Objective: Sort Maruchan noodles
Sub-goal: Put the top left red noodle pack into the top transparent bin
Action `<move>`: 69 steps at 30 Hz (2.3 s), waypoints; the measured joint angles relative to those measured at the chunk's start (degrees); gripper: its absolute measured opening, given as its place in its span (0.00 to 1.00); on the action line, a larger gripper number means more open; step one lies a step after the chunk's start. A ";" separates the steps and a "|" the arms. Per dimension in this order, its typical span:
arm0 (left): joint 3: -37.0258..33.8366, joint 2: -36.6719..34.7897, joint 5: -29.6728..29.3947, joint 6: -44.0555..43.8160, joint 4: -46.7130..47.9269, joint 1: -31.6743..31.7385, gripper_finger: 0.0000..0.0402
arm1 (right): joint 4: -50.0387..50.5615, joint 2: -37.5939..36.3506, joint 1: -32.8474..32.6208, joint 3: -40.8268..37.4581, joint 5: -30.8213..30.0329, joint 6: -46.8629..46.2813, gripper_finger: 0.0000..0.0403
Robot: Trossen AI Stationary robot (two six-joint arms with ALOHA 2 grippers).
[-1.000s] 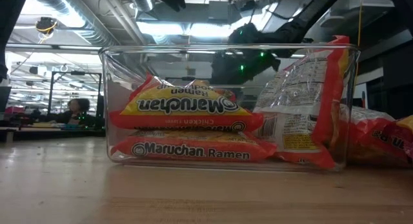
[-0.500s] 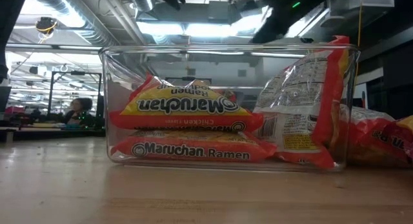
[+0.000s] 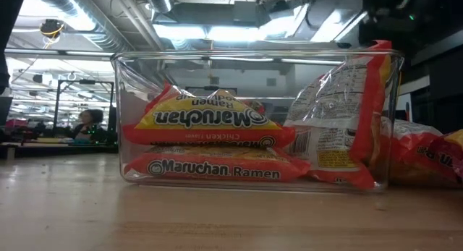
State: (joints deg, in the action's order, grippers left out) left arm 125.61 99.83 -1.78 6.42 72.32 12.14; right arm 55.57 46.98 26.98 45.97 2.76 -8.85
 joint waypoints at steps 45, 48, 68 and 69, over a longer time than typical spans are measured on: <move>-7.62 -0.57 -0.68 1.86 -3.66 -9.66 0.52 | -29.33 26.01 -11.23 -17.22 0.44 -27.98 0.92; -7.62 -0.57 -0.68 1.86 -3.92 -9.64 0.52 | -32.94 25.65 -11.23 -19.91 0.02 -28.89 0.92; -7.62 -0.57 -2.08 3.12 -5.24 -9.51 0.52 | -33.25 25.90 -11.19 -20.32 -4.27 -25.41 0.04; -7.62 -0.57 -2.88 3.10 -5.44 -9.51 0.52 | -33.08 25.89 -11.19 -20.11 -4.37 -25.24 0.03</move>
State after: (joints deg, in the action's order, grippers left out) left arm 117.99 99.26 -4.65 9.52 66.88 2.63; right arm 22.49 72.87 15.79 25.86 -1.61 -34.09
